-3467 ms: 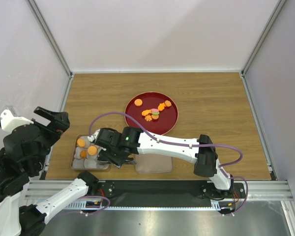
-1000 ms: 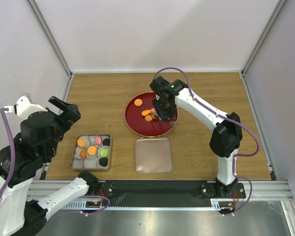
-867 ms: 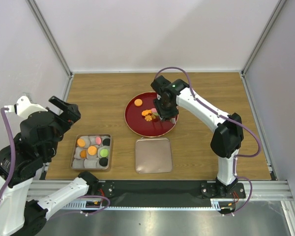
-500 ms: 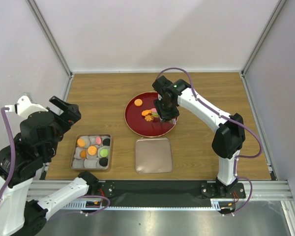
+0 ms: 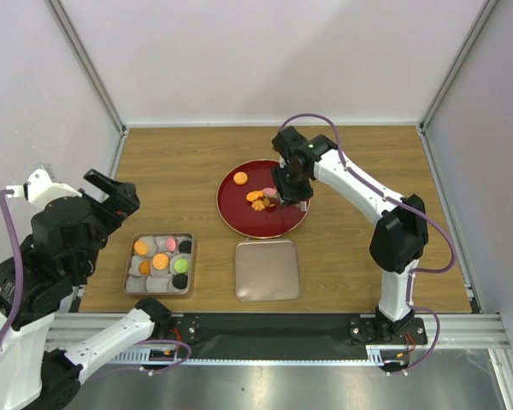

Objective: Pack the cookies

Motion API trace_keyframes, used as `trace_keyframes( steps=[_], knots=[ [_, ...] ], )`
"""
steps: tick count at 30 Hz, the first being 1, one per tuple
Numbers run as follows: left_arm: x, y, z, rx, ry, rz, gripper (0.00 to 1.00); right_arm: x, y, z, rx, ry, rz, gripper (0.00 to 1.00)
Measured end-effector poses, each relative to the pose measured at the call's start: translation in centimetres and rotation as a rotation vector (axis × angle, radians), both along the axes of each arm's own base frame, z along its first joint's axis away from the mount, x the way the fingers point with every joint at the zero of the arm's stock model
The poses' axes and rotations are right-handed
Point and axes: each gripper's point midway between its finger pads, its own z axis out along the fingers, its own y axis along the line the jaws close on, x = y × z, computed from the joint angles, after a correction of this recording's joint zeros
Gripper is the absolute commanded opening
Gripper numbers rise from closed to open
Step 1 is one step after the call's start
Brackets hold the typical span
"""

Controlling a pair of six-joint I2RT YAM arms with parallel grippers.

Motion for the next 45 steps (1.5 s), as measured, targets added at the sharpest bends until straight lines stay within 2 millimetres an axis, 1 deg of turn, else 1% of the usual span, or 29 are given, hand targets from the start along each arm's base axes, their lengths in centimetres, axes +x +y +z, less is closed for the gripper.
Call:
trace_keyframes(
  steps=[6, 14, 21, 24, 26, 30, 36, 45],
  knots=[
    [0.0, 0.0, 0.0, -0.001, 0.001, -0.002, 1.00, -0.1, 0.0, -0.4, -0.004, 0.008, 0.001, 0.49],
    [0.1, -0.2, -0.1, 0.000, 0.004, -0.006, 1.00, -1.1, -0.8, -2.2, -0.036, 0.056, -0.006, 0.50],
    [0.4, -0.3, -0.2, 0.012, 0.012, -0.009, 1.00, -1.1, -0.8, -2.2, -0.037, 0.057, -0.008, 0.49],
    [0.4, -0.4, -0.2, 0.014, 0.014, -0.009, 1.00, -1.1, -0.7, -2.2, -0.036, 0.055, -0.007, 0.45],
    [0.5, -0.4, -0.2, 0.016, 0.016, -0.009, 1.00, -1.1, -0.7, -2.2, -0.036, 0.055, -0.007, 0.38],
    [0.5, -0.4, -0.2, 0.023, 0.019, -0.011, 1.00, -1.2, -0.8, -2.2, -0.040, 0.060, -0.006, 0.33],
    [0.6, -0.5, -0.3, 0.026, 0.024, -0.012, 1.00, -1.7, -1.3, -1.4, -0.049, 0.067, -0.007, 0.31],
    [0.7, -0.6, -0.4, 0.026, 0.026, -0.014, 1.00, -1.7, -1.3, 1.5, -0.020, 0.027, -0.006, 0.29]
  ],
)
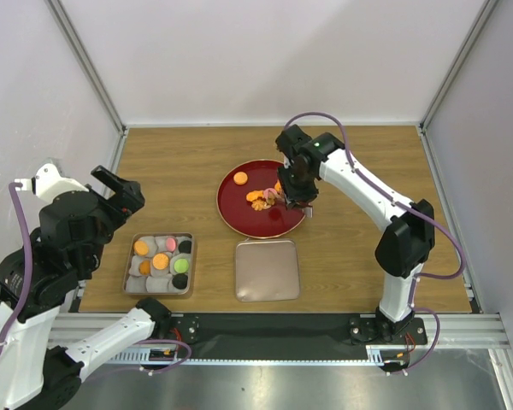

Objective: Pack the cookies

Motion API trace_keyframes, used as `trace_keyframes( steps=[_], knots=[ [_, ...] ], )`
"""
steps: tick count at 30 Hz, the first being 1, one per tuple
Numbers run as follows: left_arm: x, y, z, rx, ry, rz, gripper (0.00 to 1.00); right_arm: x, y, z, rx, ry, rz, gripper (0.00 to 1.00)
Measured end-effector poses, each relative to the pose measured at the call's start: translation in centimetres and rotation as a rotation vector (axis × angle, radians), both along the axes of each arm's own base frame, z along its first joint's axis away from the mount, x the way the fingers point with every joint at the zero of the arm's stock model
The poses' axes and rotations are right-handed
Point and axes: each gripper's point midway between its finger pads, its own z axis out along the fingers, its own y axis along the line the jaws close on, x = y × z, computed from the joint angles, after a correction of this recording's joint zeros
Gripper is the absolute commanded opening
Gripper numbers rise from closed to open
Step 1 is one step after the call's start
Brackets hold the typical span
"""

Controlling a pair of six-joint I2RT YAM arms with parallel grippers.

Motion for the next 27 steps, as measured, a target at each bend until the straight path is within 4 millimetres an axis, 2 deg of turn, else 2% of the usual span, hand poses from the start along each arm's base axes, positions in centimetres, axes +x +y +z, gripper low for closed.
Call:
trace_keyframes(
  steps=[6, 10, 14, 17, 21, 27],
  knots=[
    [-0.1, 0.0, 0.3, -0.004, -0.007, 0.000, 1.00, 0.2, 0.6, 1.8, 0.029, -0.033, 0.024, 0.29],
    [-0.3, 0.3, 1.1, -0.010, -0.020, 0.002, 1.00, 0.2, 2.5, 3.9, 0.073, -0.088, 0.085, 0.29],
    [-0.7, 0.6, 1.9, -0.012, -0.032, 0.003, 1.00, -0.4, 6.9, 6.3, 0.141, -0.151, 0.203, 0.29],
    [-0.8, 0.7, 2.5, -0.012, -0.037, 0.006, 1.00, -1.1, 10.5, 7.2, 0.192, -0.179, 0.292, 0.29],
    [-0.7, 0.7, 3.4, -0.014, -0.040, 0.005, 1.00, -3.1, 14.4, 6.8, 0.218, -0.180, 0.399, 0.30],
    [-0.2, 0.3, 4.6, -0.010, -0.035, 0.002, 1.00, -7.2, 19.3, 4.7, 0.234, -0.152, 0.547, 0.31]
  ],
)
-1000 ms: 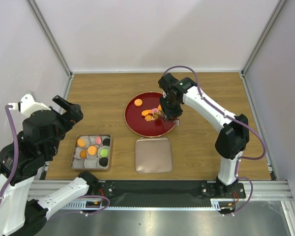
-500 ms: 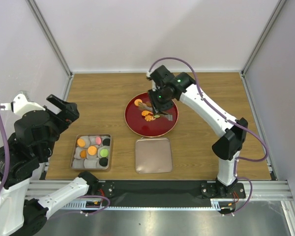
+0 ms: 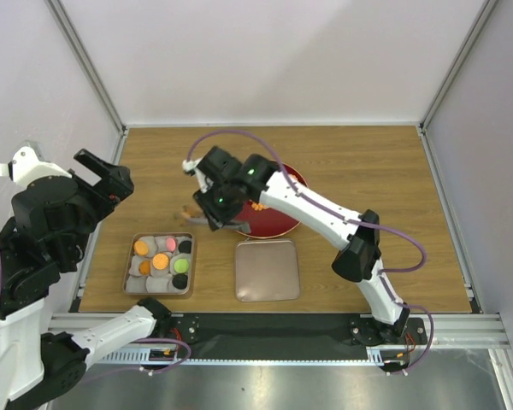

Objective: Pack the cookies

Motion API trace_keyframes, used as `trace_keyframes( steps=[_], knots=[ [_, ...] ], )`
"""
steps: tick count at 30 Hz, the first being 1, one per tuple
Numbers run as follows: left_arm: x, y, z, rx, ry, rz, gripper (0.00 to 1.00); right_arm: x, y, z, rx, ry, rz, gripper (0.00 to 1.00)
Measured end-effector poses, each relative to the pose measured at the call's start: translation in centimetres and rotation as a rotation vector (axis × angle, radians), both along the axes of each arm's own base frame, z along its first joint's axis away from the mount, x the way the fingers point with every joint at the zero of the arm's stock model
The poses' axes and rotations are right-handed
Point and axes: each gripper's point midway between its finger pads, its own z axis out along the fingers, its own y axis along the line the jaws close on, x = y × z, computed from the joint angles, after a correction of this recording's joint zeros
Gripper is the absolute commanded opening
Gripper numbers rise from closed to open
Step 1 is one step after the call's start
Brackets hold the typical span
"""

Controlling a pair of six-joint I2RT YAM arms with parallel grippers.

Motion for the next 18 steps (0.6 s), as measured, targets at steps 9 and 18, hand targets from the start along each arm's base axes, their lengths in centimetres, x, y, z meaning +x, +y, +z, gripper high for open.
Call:
trace_keyframes(
  steps=[9, 18],
  knots=[
    [1.0, -0.7, 1.0, 0.005, 0.001, -0.005, 1.00, -7.0, 4.5, -1.6, 0.008, -0.007, 0.190, 0.31],
    [1.2, -0.8, 0.9, 0.007, 0.007, -0.004, 1.00, -10.0, 5.4, -2.2, -0.003, -0.008, 0.259, 0.31]
  ],
)
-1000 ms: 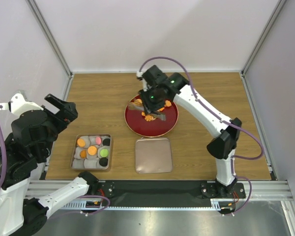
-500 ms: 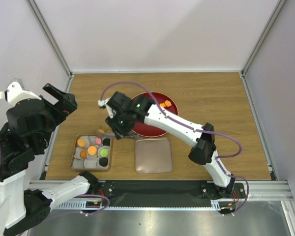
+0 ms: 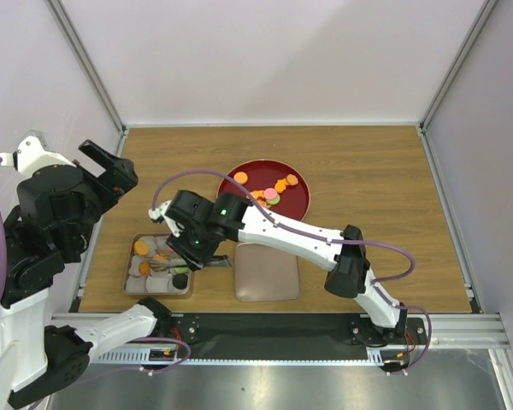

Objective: Pack the cookies

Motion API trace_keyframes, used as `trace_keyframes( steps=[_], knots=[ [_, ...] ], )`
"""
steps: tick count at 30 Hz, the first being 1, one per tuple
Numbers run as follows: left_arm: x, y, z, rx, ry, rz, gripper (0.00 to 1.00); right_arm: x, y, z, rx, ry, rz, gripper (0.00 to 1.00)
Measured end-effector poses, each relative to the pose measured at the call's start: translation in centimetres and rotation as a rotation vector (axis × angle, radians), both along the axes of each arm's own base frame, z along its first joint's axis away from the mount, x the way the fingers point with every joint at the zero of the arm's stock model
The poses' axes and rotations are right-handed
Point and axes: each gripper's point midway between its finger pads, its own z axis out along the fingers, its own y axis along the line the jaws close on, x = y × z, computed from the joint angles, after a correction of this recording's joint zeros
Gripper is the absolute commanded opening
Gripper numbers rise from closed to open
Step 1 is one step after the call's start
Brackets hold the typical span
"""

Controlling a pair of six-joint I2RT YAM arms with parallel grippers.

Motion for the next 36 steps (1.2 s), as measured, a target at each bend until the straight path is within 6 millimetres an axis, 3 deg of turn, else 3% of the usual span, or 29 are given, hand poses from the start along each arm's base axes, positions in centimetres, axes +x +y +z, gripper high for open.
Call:
trace_keyframes(
  steps=[12, 19, 30, 36],
  knots=[
    [0.8, -0.5, -0.9, 0.002, 0.030, 0.007, 1.00, -2.1, -0.4, -2.0, -0.052, 0.020, 0.054, 0.32],
    [1.2, -0.9, -1.6, 0.001, 0.051, 0.013, 1.00, -2.2, 0.1, -2.4, -0.043, 0.034, 0.065, 0.32],
    [1.1, -0.7, -1.7, -0.001, 0.052, 0.018, 1.00, -2.3, 0.7, -5.3, -0.092, 0.064, 0.071, 0.37],
    [0.7, -0.4, -1.6, -0.008, 0.042, 0.020, 1.00, -2.3, 1.2, -4.9, -0.076, 0.058, 0.075, 0.40]
  ],
)
